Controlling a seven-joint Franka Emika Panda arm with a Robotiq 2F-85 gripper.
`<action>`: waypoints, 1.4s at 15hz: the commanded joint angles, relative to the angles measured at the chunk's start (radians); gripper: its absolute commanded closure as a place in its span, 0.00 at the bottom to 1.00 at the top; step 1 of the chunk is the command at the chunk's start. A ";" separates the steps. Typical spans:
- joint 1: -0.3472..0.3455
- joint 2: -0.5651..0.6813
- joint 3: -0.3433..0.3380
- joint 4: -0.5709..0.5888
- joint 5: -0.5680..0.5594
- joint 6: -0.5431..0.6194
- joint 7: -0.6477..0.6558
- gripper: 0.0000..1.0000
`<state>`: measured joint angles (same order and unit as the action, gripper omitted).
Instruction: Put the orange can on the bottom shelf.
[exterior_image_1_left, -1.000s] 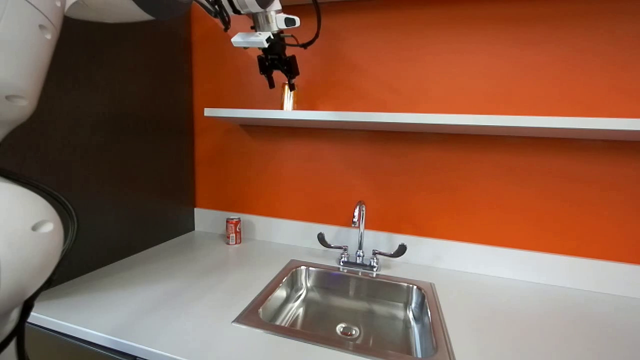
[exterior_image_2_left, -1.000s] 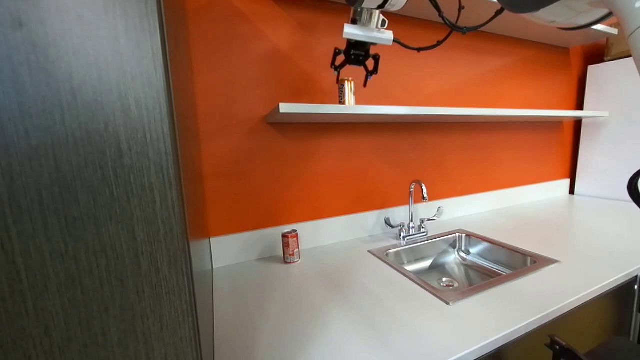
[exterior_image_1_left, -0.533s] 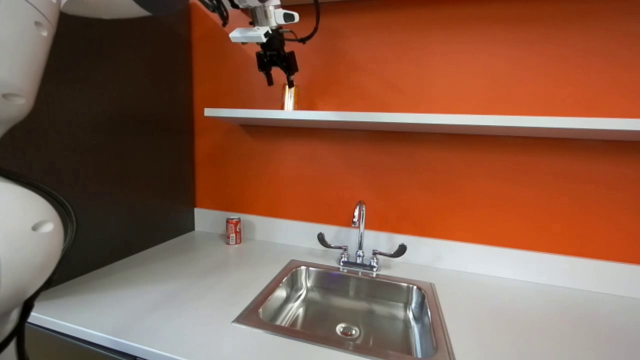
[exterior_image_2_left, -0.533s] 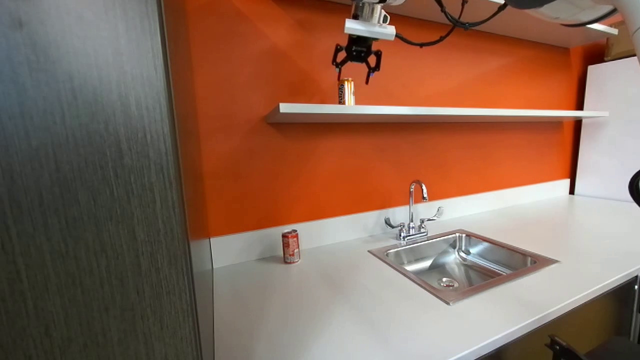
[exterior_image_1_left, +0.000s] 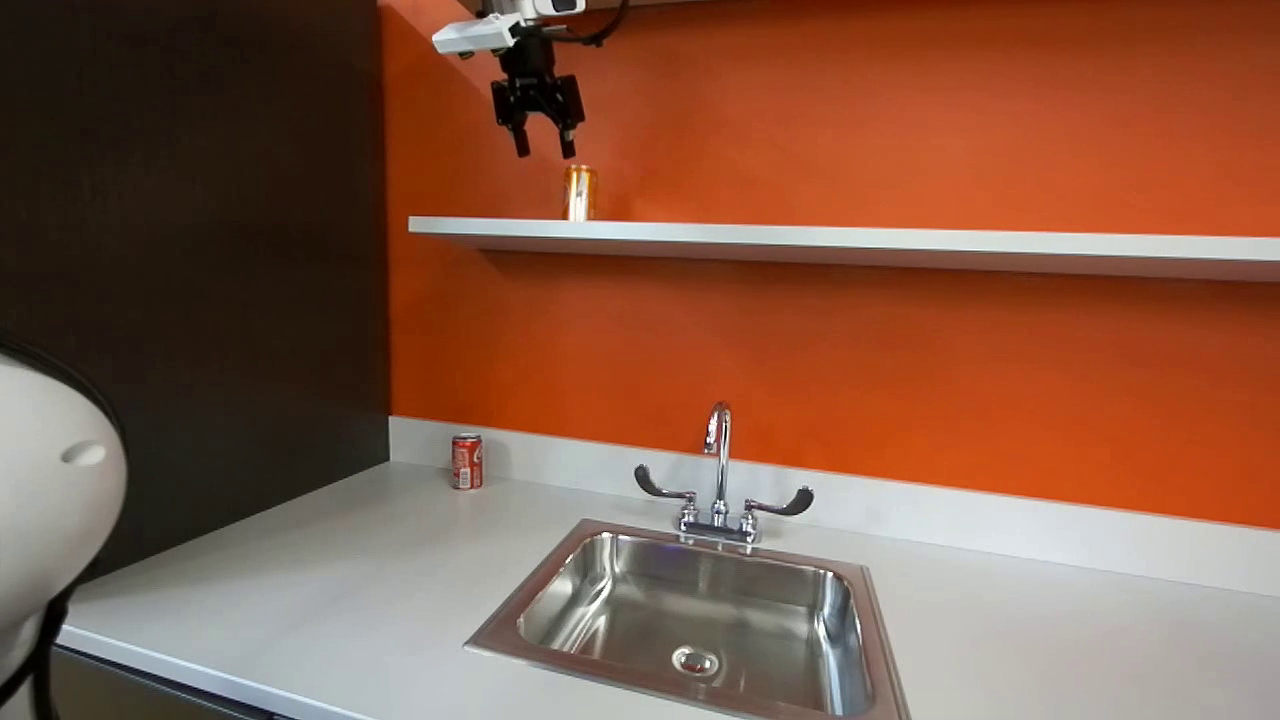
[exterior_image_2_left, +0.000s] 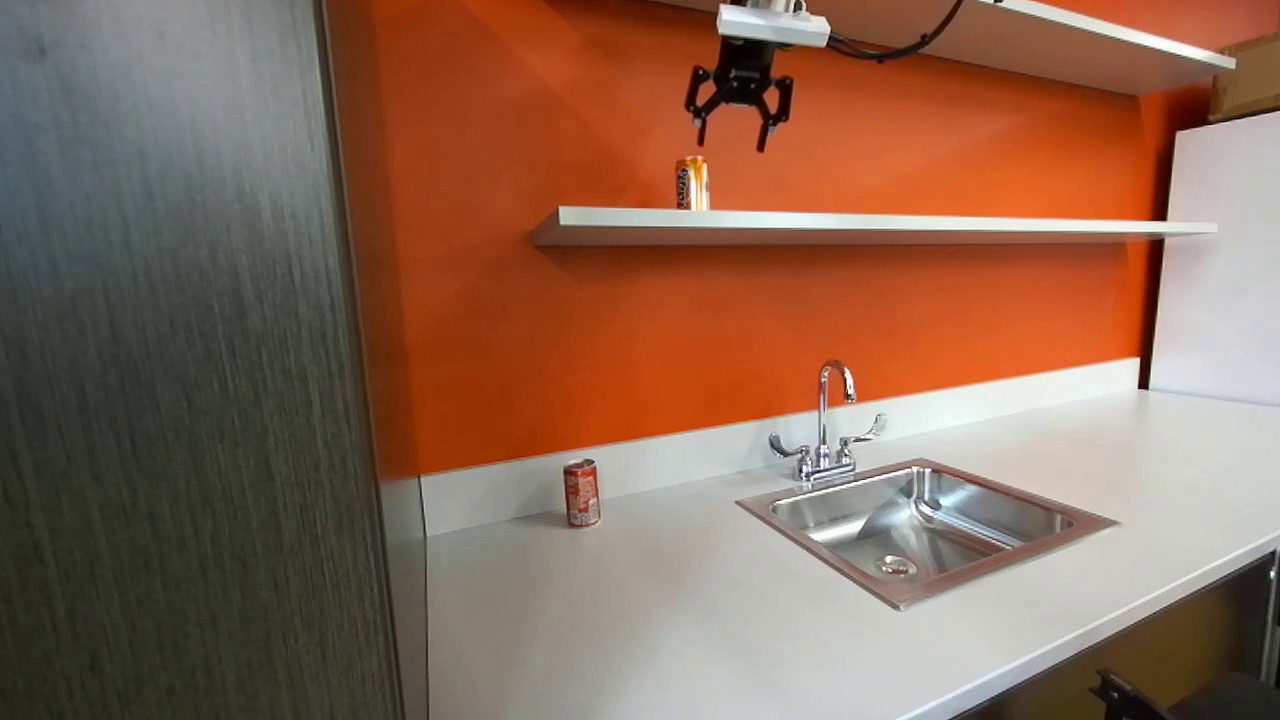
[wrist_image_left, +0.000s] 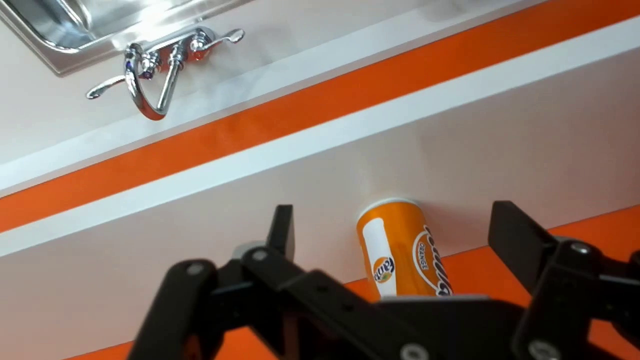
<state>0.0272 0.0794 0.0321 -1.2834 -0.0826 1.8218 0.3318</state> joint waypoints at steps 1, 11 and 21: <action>-0.006 -0.190 -0.003 -0.243 0.013 -0.010 -0.092 0.00; -0.004 -0.533 0.007 -0.710 -0.104 -0.204 -0.317 0.00; 0.015 -0.725 -0.078 -1.123 0.050 -0.085 -0.443 0.00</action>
<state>0.0316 -0.5685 -0.0161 -2.2916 -0.0854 1.6718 -0.0646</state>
